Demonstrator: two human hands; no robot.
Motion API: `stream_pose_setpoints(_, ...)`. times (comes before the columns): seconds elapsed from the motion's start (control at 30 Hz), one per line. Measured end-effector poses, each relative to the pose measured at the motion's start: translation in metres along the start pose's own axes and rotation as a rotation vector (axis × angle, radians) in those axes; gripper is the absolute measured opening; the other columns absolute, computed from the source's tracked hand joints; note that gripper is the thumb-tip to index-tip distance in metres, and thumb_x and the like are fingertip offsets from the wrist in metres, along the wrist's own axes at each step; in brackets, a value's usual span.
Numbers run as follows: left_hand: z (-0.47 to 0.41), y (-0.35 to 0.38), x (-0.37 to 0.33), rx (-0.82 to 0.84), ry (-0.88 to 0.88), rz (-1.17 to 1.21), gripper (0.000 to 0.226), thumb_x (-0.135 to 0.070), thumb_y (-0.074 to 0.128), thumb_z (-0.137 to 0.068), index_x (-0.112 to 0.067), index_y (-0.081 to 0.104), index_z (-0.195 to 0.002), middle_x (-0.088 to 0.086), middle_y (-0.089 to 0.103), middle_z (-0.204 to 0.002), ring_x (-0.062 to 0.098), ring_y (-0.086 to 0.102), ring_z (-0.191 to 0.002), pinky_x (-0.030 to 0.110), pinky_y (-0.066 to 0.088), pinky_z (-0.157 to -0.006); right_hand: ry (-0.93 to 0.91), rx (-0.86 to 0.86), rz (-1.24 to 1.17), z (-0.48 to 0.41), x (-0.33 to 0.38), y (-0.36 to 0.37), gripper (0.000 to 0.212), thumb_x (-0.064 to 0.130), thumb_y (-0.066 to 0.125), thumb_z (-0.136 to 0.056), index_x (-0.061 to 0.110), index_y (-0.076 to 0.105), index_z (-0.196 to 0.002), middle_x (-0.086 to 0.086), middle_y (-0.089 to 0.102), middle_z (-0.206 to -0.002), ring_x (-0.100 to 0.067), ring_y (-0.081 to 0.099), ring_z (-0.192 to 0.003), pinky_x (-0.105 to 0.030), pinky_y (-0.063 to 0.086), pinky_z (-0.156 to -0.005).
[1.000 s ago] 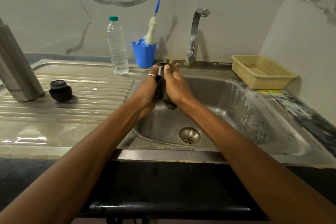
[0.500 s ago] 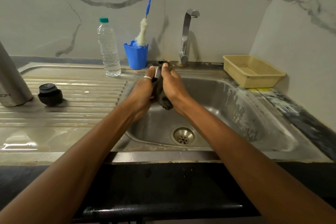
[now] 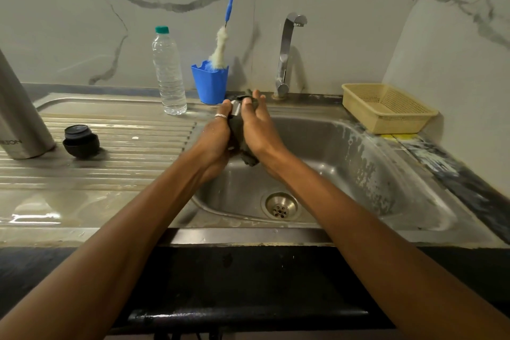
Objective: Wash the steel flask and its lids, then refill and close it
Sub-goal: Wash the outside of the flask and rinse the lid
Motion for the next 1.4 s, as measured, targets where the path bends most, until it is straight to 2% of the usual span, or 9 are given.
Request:
stream_pose_setpoints(0.1, 0.005, 0.009, -0.001, 0.021, -0.005, -0.009, 0.044, -0.051, 0.034, -0.106, -0.023, 0.067, -0.114, 0.009, 0.076, -0.109, 0.024, 0.071, -0.107, 0.044, 0.055, -0.095, 0.156, -0.02, -0.226, -0.002, -0.005, -0.01, 0.044, 0.045, 0.029, -0.109, 0.023, 0.045, -0.144, -0.013, 0.06, -0.135, -0.025, 0.06, -0.122, -0.048, 0.048, -0.108)
stream_pose_setpoints(0.33, 0.0, 0.004, 0.004, -0.19, 0.152, -0.231, 0.043, -0.044, 0.031, -0.109, -0.013, 0.06, -0.109, 0.01, 0.074, -0.102, 0.019, 0.072, -0.095, 0.04, 0.058, -0.089, 0.246, 0.008, -0.361, -0.003, -0.01, -0.005, 0.045, 0.048, 0.031, -0.108, 0.021, 0.049, -0.139, -0.015, 0.067, -0.124, -0.03, 0.067, -0.112, -0.052, 0.054, -0.099)
stream_pose_setpoints(0.4, -0.002, -0.001, 0.004, -0.278, 0.179, -0.297, 0.038, -0.045, 0.03, -0.109, -0.013, 0.05, -0.113, 0.008, 0.067, -0.102, 0.017, 0.067, -0.093, 0.04, 0.058, -0.087, 0.193, 0.001, -0.252, 0.002, -0.007, -0.002, 0.045, 0.05, 0.03, -0.107, 0.022, 0.046, -0.137, -0.012, 0.063, -0.131, -0.027, 0.063, -0.119, -0.05, 0.05, -0.104)
stream_pose_setpoints(0.53, -0.008, -0.002, 0.007, -0.103, 0.164, -0.325, 0.056, -0.055, 0.033, -0.105, -0.006, 0.057, -0.119, 0.011, 0.072, -0.095, 0.018, 0.073, -0.084, 0.034, 0.06, -0.069, 0.1, 0.003, -0.044, 0.0, -0.006, 0.001, 0.091, 0.08, 0.023, -0.086, 0.027, 0.021, -0.159, -0.004, 0.024, -0.166, -0.019, 0.025, -0.152, -0.049, 0.025, -0.123)
stream_pose_setpoints(0.6, -0.007, 0.003, 0.009, -0.038, 0.122, -0.272, 0.055, -0.052, 0.039, -0.104, -0.004, 0.056, -0.125, 0.014, 0.073, -0.099, 0.018, 0.074, -0.081, 0.033, 0.059, -0.064, 0.067, 0.009, 0.02, 0.007, 0.003, 0.001, 0.081, 0.071, 0.018, -0.097, 0.025, 0.005, -0.162, 0.001, -0.002, -0.17, -0.013, 0.002, -0.155, -0.044, 0.009, -0.126)
stream_pose_setpoints(0.7, -0.007, 0.001, 0.011, 0.01, 0.102, -0.148, 0.041, -0.043, 0.041, -0.105, -0.016, 0.065, -0.124, 0.006, 0.075, -0.11, 0.02, 0.07, -0.106, 0.041, 0.058, -0.09, 0.03, 0.045, 0.08, 0.016, 0.001, 0.009, 0.076, 0.064, 0.017, -0.102, 0.02, -0.008, -0.16, 0.003, -0.021, -0.166, -0.011, -0.014, -0.153, -0.044, 0.001, -0.126)
stream_pose_setpoints(0.8, -0.006, -0.009, 0.009, 0.005, 0.085, -0.039, 0.038, -0.047, 0.046, -0.102, -0.022, 0.068, -0.121, 0.002, 0.074, -0.116, 0.02, 0.067, -0.115, 0.045, 0.049, -0.106, 0.001, 0.104, 0.126, 0.018, -0.004, 0.025, 0.079, 0.066, 0.017, -0.101, 0.021, -0.013, -0.159, 0.005, -0.025, -0.165, -0.013, -0.019, -0.152, -0.048, -0.001, -0.126)
stream_pose_setpoints(1.17, -0.003, 0.0, 0.004, 0.093, 0.0, -0.036, 0.046, -0.055, 0.039, -0.104, -0.026, 0.064, -0.131, 0.0, 0.072, -0.122, 0.02, 0.066, -0.118, 0.045, 0.051, -0.102, 0.044, 0.067, 0.069, 0.014, -0.002, 0.002, 0.08, 0.066, 0.018, -0.101, 0.021, -0.013, -0.159, 0.002, -0.02, -0.167, -0.014, -0.01, -0.154, -0.038, 0.001, -0.123)
stream_pose_setpoints(1.4, -0.001, -0.014, -0.001, 0.119, -0.013, 0.084, 0.041, -0.047, 0.042, -0.104, -0.021, 0.063, -0.129, 0.0, 0.074, -0.114, 0.017, 0.07, -0.106, 0.032, 0.056, -0.078, -0.047, 0.095, 0.192, 0.013, -0.002, 0.028, 0.078, 0.063, 0.019, -0.102, 0.02, -0.012, -0.159, 0.005, -0.025, -0.165, -0.012, -0.02, -0.152, -0.043, -0.004, -0.126)
Point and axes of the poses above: each hand's wrist, its own z-axis away from the middle knuckle, its own y-axis out of the palm, x = y × z, the point moved 1 cm from there along -z, towards the middle knuckle
